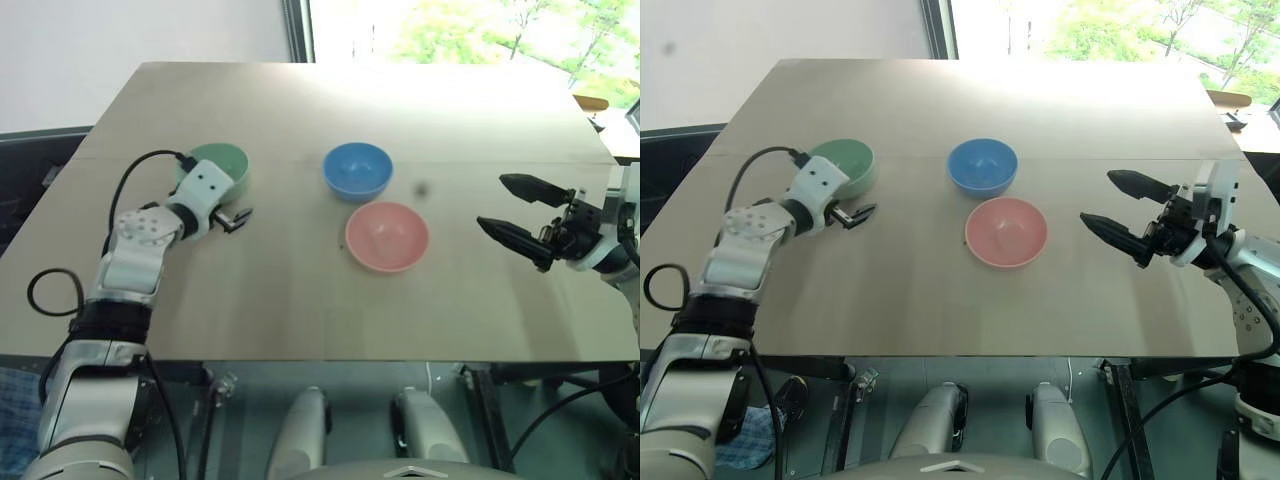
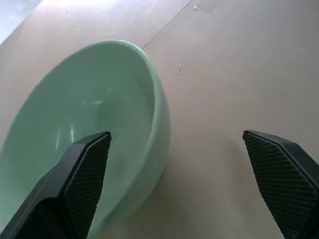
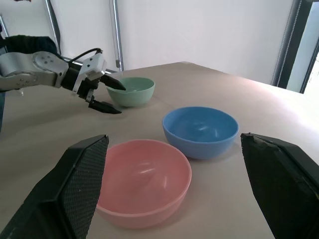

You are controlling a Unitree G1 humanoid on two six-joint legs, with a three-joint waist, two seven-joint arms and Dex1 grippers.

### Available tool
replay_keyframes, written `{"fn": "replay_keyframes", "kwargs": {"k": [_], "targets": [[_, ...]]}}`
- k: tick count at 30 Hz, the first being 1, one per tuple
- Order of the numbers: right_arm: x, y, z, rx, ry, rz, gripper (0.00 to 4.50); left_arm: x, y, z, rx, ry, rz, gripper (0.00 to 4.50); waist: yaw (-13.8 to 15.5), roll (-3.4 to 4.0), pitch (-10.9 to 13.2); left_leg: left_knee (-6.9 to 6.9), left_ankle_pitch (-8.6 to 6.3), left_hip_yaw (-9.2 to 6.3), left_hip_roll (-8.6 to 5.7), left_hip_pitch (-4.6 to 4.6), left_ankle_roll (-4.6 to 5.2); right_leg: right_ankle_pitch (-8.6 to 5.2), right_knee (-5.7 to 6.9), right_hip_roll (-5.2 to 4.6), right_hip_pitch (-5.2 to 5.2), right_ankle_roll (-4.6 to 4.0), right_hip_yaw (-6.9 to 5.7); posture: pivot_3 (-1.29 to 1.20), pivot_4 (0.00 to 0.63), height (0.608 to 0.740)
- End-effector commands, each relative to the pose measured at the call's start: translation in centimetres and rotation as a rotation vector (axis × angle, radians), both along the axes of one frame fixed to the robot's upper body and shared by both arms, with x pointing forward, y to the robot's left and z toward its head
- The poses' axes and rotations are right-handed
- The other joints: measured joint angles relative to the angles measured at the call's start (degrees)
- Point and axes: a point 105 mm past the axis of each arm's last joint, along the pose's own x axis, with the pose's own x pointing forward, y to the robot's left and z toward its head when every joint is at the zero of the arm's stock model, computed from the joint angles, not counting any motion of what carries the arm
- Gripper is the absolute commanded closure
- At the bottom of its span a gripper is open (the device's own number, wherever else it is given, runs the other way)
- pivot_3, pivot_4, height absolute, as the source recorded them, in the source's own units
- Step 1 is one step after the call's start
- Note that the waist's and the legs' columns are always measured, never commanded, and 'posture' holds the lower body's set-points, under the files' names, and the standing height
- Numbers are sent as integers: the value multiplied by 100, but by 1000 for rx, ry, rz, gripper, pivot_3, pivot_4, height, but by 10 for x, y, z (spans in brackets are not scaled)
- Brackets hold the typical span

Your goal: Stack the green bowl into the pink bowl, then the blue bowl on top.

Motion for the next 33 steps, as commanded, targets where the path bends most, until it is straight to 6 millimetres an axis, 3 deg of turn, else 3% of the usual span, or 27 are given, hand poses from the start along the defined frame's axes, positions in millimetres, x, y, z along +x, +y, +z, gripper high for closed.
{"fn": "replay_keyframes", "kwargs": {"k": [1, 6, 8, 14, 18, 25, 28, 33], "targets": [[-2, 0, 12, -12, -62, 4, 44, 10, -5, 9, 80, -14, -47, 0, -2, 0, 0, 0, 0, 1, 0, 0, 0, 0, 0, 0, 0, 0, 1, 0, 150, 740], [-2, -1, 10, -21, -68, -4, 44, 18, -1, 8, 117, 11, -44, 0, -29, 0, 0, 0, 0, 3, 0, 0, 0, 0, 1, 0, -2, 0, 3, 0, 150, 740], [-2, -2, 10, -19, -68, -8, 0, 19, 1, 8, 136, 17, -42, 853, -28, 0, 0, 0, 0, 2, 0, -1, 0, 0, 1, 1, -4, 0, 3, 0, 150, 740], [-2, -5, 8, -23, -70, -20, 0, 20, 1, 11, 148, 21, -55, 2815, -15, -1, 0, 1, 0, 1, 0, -3, 0, 0, 1, 0, -4, 0, 2, 0, 150, 740], [-2, -5, 6, -34, -67, -15, 0, 21, 1, 14, 149, 18, -58, 4477, -15, -1, 1, 2, 0, 0, 0, -3, 0, 0, 1, 0, -4, 0, 1, 0, 150, 740], [-1, -7, 4, -44, -71, -15, 0, 23, -7, 27, 141, -18, -94, 4477, -19, -1, 1, 2, 0, 0, 0, -3, 0, 0, 2, 1, -4, 0, 1, 0, 150, 740], [-1, -6, 2, -51, -66, -8, 0, 25, -31, 44, 133, -80, -180, 4477, -15, -2, 1, 2, 0, 0, 0, -4, 0, 0, 2, 1, -4, 0, 1, 0, 150, 740], [0, -5, 1, -60, -71, 1, 0, 16, -95, 74, 128, -188, -409, 4477, 44, -5, 3, 8, 0, -3, -3, -9, 0, 0, 1, -2, -3, 0, -3, 0, 150, 740]]}}
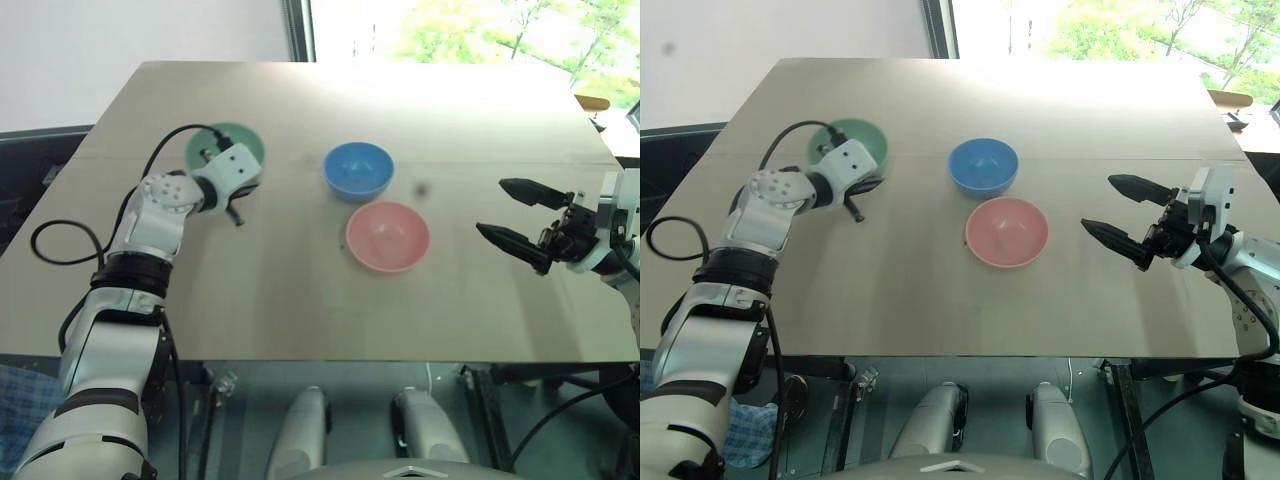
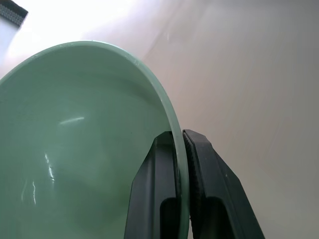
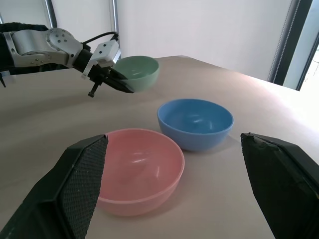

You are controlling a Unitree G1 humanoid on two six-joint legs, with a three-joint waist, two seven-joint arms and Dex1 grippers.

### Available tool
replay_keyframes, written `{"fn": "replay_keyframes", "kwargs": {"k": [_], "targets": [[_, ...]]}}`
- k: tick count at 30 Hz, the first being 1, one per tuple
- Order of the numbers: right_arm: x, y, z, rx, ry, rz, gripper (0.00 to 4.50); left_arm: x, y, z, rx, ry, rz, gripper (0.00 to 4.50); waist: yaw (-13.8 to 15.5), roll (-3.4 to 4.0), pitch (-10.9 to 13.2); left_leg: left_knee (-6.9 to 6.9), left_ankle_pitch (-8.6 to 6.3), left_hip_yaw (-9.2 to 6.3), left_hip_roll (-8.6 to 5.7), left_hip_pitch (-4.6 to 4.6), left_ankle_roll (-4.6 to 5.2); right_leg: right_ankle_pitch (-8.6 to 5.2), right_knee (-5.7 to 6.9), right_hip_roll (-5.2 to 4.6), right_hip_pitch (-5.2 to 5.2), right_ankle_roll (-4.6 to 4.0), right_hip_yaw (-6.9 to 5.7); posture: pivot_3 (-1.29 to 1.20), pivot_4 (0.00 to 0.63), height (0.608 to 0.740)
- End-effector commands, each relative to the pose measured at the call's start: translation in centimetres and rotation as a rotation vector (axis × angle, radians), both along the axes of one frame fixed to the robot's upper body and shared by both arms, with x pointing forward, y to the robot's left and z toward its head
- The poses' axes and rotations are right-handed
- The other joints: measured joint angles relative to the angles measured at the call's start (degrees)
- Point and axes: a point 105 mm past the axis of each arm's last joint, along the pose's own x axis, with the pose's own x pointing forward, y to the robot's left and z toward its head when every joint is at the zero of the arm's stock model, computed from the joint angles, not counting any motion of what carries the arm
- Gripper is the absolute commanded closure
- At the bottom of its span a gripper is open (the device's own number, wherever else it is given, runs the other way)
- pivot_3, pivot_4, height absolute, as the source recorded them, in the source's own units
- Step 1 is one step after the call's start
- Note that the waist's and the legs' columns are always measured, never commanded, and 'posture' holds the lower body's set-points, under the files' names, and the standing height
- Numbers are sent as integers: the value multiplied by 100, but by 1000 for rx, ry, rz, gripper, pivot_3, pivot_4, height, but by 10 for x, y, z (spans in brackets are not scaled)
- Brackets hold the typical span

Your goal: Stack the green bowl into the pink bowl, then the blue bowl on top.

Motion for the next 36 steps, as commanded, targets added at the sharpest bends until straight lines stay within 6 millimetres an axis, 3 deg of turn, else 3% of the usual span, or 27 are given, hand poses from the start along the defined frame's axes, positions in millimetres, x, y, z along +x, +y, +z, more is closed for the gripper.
{"fn": "replay_keyframes", "kwargs": {"k": [1, 8, 11, 19, 25, 26, 32, 35, 36], "targets": [[-3, 2, 7, -23, -47, 17, 0, -11, -52, 47, 0, -140, -197, 4477, -1, -1, 1, 1, 0, 0, 0, -1, 0, 0, 0, 0, 0, 0, 0, 0, 150, 740], [-5, 7, 5, -23, -52, 27, 0, -55, -136, 52, -10, -101, -516, 4477, -64, -1, 1, 0, 0, 5, 1, 3, 0, 0, 2, 2, 0, 0, 7, 0, 150, 740], [-4, 8, 4, -21, -53, 25, 0, -72, -160, 43, 25, -79, -617, 4477, -64, -1, 1, 1, 0, 5, 1, 3, 0, 0, 2, 2, 0, 0, 7, 0, 150, 740], [-3, 8, 9, -2, -60, 12, 0, -95, -183, 28, 65, -35, -742, 4477, -58, -1, 1, 3, 0, 10, 5, 9, 0, 0, 5, 8, 0, 0, 16, 0, 150, 740], [-3, 8, 8, -9, -59, 13, 0, -102, -187, 26, 62, -28, -767, 4477, -44, -1, 1, 4, 0, 9, 4, 8, 0, 0, 4, 8, 1, 0, 14, 0, 150, 740], [-3, 7, 8, -10, -58, 13, 0, -103, -187, 27, 55, -31, -769, 3690, -46, -1, 1, 4, 0, 9, 4, 8, 0, 0, 4, 8, 1, 0, 14, 0, 150, 740], [-1, 7, 9, -11, -60, 15, 0, -106, -186, 28, 56, -41, -776, 1150, -49, -1, 1, 4, 0, 9, 5, 9, 0, 0, 5, 8, 1, 0, 15, 0, 150, 740], [-1, 7, 8, -14, -59, 14, 0, -102, -183, 32, 57, -68, -751, 58, -49, -1, 1, 5, 0, 9, 5, 9, 0, 0, 5, 8, 1, 0, 15, 0, 150, 740], [0, 7, 9, -11, -58, 13, 0, -101, -182, 34, 52, -80, -741, 58, -48, -1, 1, 4, 0, 9, 5, 9, 0, 0, 5, 8, 1, 0, 15, 0, 150, 740]]}}
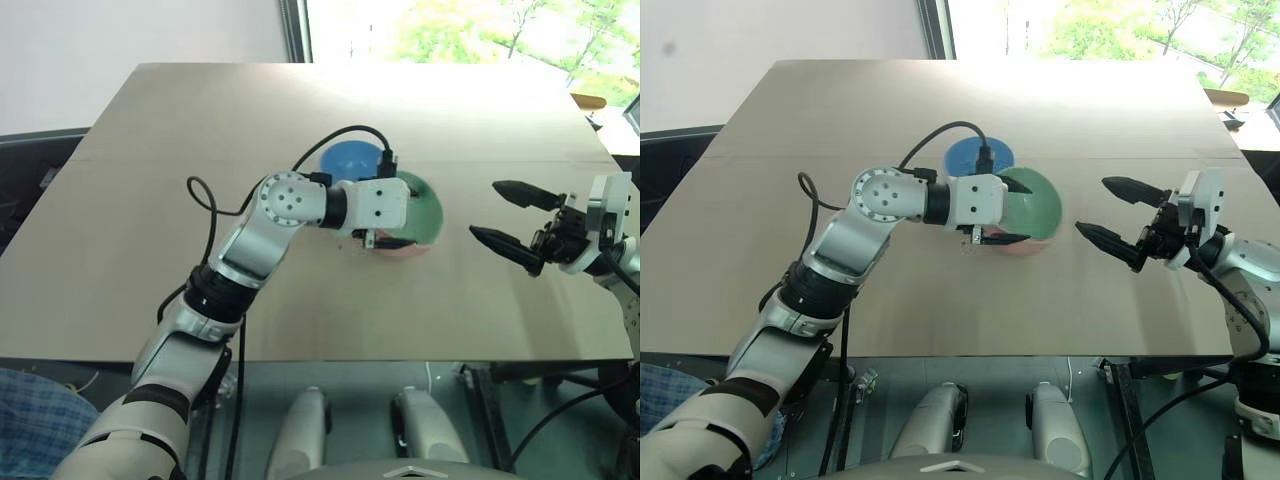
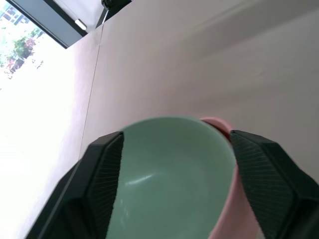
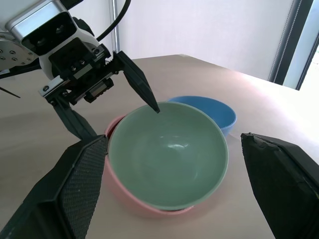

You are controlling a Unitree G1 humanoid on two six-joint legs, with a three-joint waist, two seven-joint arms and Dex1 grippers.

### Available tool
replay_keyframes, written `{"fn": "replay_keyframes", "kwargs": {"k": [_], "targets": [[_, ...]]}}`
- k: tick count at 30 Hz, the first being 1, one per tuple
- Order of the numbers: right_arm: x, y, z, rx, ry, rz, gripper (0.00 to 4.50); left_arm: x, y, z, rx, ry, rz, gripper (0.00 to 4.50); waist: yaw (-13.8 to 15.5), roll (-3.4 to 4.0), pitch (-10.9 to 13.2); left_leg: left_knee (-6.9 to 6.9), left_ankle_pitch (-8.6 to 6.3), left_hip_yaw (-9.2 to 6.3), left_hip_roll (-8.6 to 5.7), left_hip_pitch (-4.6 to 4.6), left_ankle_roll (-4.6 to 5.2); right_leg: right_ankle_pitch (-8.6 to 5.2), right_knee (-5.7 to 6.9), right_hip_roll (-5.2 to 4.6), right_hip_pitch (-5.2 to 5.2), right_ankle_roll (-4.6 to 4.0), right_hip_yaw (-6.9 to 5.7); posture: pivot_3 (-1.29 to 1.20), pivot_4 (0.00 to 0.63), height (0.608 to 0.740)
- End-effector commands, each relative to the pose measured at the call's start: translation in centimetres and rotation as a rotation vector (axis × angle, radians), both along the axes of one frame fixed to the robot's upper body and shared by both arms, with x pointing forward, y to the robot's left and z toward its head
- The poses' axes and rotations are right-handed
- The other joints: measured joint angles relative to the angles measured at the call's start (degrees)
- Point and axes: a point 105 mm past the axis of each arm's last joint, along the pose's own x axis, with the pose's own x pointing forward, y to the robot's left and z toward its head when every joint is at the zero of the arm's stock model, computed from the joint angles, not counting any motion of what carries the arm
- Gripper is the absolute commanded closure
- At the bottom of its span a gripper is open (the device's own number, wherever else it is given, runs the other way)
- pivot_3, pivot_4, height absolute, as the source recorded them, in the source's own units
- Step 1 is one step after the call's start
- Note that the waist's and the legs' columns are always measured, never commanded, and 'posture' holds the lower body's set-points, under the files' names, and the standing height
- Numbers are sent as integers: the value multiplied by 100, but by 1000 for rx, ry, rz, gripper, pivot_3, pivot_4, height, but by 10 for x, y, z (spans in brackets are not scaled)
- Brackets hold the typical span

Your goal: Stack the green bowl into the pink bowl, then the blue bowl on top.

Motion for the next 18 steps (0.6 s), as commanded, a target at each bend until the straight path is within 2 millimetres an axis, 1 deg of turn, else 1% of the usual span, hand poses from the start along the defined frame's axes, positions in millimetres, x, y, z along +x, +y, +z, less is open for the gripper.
{"fn": "replay_keyframes", "kwargs": {"k": [1, 5, 8, 11, 13, 16, 18], "targets": [[-2, 2, 12, -6, -56, 14, 0, 1, 4, 21, -60, -71, 23, 58, 1, 0, 0, 0, 0, 0, 0, 0, 0, 0, 0, 0, 0, 0, 0, 0, 150, 740], [-2, 1, 11, -10, -57, 15, 0, 9, 12, 32, -137, -55, 87, 58, 0, 0, 0, 0, 0, 0, 0, 0, 0, 0, 0, 0, 0, 0, 0, 0, 150, 740], [-2, 1, 11, -10, -57, 14, 0, 16, 26, 36, -194, -10, 160, 58, -3, 0, 0, 0, 0, -1, 0, 0, 0, 0, 0, 0, 0, 0, 0, 0, 150, 740], [-3, 2, 11, -14, -56, 16, 0, 26, 47, 36, -271, 85, 261, 58, -11, 0, 0, 0, 0, -1, 1, 1, 0, 0, 0, 0, 0, 0, 0, 0, 150, 740], [-4, 1, 11, -15, -55, 15, 0, 28, 73, 31, -332, 191, 319, 58, -11, 0, 0, 0, 0, -1, 1, 1, 0, 0, 1, 0, 0, 0, -1, 0, 150, 740], [-4, -1, 10, -17, -51, 11, 0, 18, 105, 25, -395, 306, 305, 58, -61, 2, -1, -1, 0, 2, 3, 4, 0, 0, 1, 0, -1, 0, 2, 0, 150, 740], [-4, -3, 8, -18, -46, 4, 0, 14, 126, 17, -407, 337, 317, 58, -63, 3, 0, -5, 0, 3, 8, 5, 0, 0, 1, 4, -4, -1, 3, 0, 150, 740]]}}
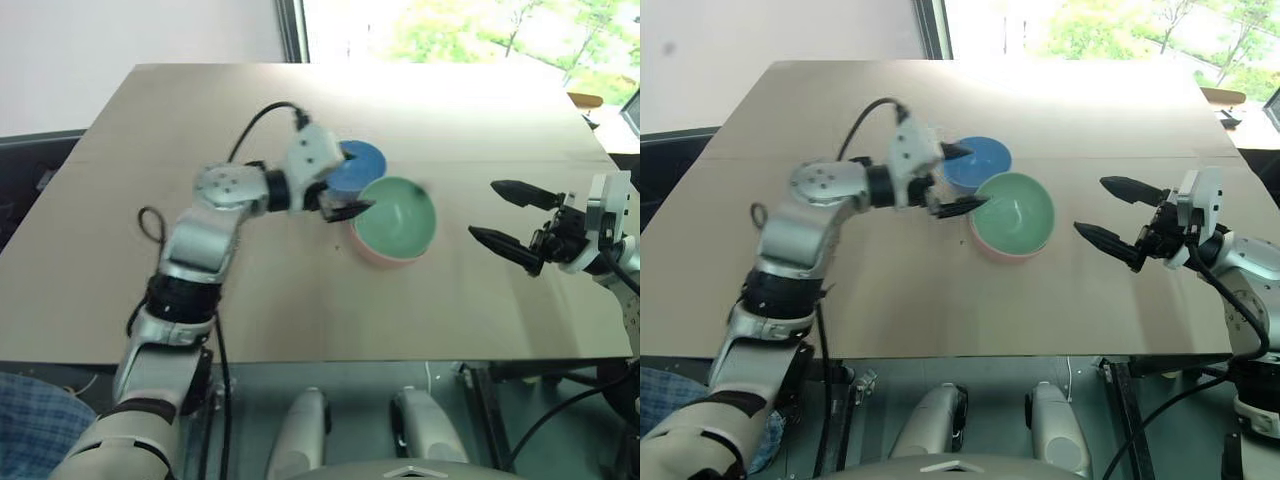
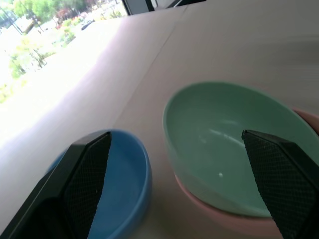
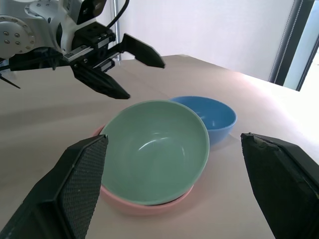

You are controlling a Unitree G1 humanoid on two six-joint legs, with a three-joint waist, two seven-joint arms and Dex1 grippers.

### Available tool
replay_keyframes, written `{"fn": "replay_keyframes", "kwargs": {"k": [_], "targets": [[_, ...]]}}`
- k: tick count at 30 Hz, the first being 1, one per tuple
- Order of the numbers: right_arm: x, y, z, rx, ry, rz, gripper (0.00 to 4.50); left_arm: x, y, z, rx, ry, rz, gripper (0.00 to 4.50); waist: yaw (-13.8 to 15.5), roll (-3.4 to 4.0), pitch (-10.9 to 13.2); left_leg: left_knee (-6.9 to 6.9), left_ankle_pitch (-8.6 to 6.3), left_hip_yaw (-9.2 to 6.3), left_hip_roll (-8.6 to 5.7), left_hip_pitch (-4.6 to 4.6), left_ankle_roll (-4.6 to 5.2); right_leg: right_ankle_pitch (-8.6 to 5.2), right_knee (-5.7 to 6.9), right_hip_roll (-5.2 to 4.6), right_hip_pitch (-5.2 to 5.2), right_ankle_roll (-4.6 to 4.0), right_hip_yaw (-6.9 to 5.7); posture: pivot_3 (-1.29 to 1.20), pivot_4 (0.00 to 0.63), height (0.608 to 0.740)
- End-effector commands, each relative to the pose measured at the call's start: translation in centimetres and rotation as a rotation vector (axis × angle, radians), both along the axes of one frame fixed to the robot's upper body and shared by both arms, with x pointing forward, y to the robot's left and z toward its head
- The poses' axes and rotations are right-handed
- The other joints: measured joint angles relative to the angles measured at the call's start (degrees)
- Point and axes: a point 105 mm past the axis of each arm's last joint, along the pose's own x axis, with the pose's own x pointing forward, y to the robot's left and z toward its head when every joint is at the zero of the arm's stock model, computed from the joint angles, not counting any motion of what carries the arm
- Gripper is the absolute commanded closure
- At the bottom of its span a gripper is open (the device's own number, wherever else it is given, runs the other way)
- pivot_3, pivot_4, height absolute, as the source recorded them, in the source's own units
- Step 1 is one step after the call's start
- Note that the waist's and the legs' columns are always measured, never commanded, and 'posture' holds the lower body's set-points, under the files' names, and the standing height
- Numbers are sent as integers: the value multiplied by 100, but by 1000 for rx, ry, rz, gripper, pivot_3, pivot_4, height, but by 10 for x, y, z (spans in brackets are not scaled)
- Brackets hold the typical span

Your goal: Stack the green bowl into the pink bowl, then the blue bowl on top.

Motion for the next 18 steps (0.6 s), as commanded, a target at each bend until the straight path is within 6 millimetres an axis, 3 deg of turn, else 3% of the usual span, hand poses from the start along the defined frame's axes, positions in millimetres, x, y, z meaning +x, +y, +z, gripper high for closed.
{"fn": "replay_keyframes", "kwargs": {"k": [1, 4, 10, 14, 18], "targets": [[-3, -5, 7, -12, -43, -6, 0, -11, 37, 4, -98, 42, -2, 58, 36, 0, 0, 0, 0, -3, 0, -2, 0, 0, -1, 0, 0, 0, -3, 0, 150, 740], [-1, -8, 4, -14, -36, -19, 0, -13, 64, 4, -174, 68, 38, 58, 88, -1, 0, 5, 0, -1, -4, -2, 0, 0, -2, -4, 4, 0, -3, 0, 150, 740], [0, -11, 0, -15, -24, -28, 0, 9, 97, 10, -201, -10, 184, 58, 140, -2, 1, 9, 0, -15, -7, -4, 1, 0, -1, -7, 9, 0, -19, 0, 150, 740], [2, -12, -2, -15, -22, -34, 0, 22, 93, 9, -148, -67, 176, 58, 125, -3, 0, 10, 0, -14, -7, -4, 0, 1, -1, -7, 10, 1, -18, 0, 150, 740], [2, -14, -2, -10, -21, -47, 0, 37, 74, 9, -73, -130, 104, 58, 138, -3, 0, 10, 0, -14, -8, -6, 0, 1, -1, -7, 9, 0, -19, 0, 150, 740]]}}
